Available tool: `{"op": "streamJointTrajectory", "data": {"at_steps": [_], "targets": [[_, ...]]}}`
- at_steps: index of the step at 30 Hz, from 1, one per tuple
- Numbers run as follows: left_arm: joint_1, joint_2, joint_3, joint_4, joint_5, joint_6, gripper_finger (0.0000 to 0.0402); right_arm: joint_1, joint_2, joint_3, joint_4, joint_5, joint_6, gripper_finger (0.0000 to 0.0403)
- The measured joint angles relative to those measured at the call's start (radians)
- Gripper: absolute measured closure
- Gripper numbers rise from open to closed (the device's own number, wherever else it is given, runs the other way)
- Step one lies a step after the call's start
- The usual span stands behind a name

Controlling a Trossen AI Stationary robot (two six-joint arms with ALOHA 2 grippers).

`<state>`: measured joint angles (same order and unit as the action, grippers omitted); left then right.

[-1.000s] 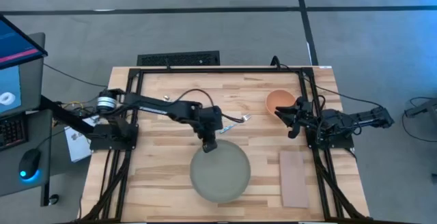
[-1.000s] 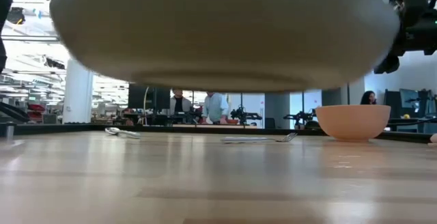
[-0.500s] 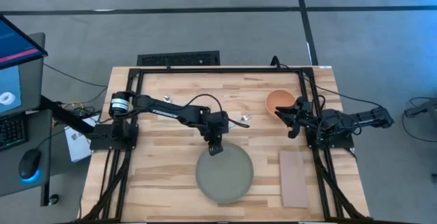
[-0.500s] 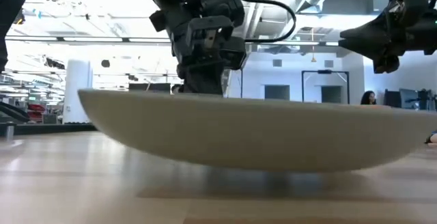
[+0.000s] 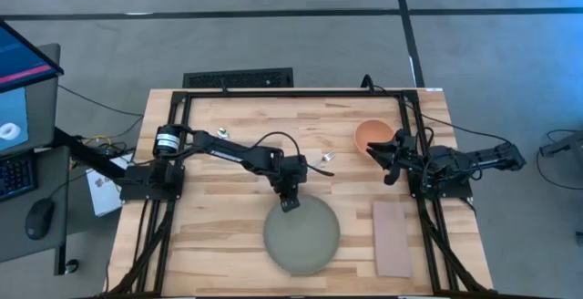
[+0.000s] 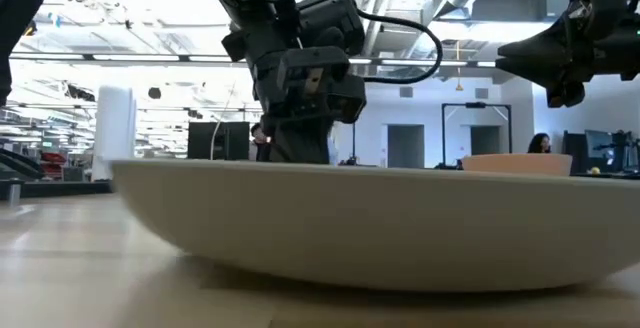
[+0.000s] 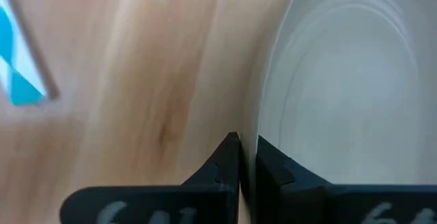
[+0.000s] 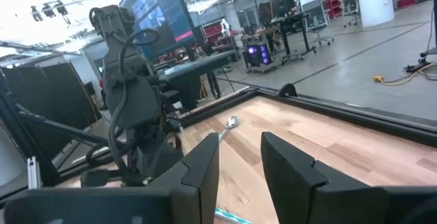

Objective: Set table place
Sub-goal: Move the gray plate to the center of the table, then put the brown bowl on top of the gray plate on the table

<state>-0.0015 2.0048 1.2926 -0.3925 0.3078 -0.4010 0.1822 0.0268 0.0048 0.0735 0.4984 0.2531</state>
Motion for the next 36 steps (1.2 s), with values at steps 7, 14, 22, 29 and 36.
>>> {"op": "streamJointTrajectory", "data": {"at_steps": [7,14,22,29,36], "targets": [[0.002,0.000,0.002,0.000,-0.008,-0.012,0.0370,0.000,-0.001,0.000,0.001,0.000,0.000,0.0270],[0.003,0.000,0.002,-0.008,-0.005,-0.046,0.0362,0.000,-0.001,0.000,0.001,0.000,0.000,0.0270],[0.003,0.000,0.003,-0.016,0.061,-0.052,0.0360,0.000,-0.001,0.000,0.001,0.000,-0.014,0.0269],[0.003,0.000,0.003,-0.010,0.078,-0.044,0.0321,0.000,-0.001,0.000,0.001,0.000,-0.026,0.0269],[0.005,-0.011,0.003,-0.047,0.026,-0.027,0.0252,0.000,-0.001,0.000,0.001,0.000,-0.026,0.0270]]}}
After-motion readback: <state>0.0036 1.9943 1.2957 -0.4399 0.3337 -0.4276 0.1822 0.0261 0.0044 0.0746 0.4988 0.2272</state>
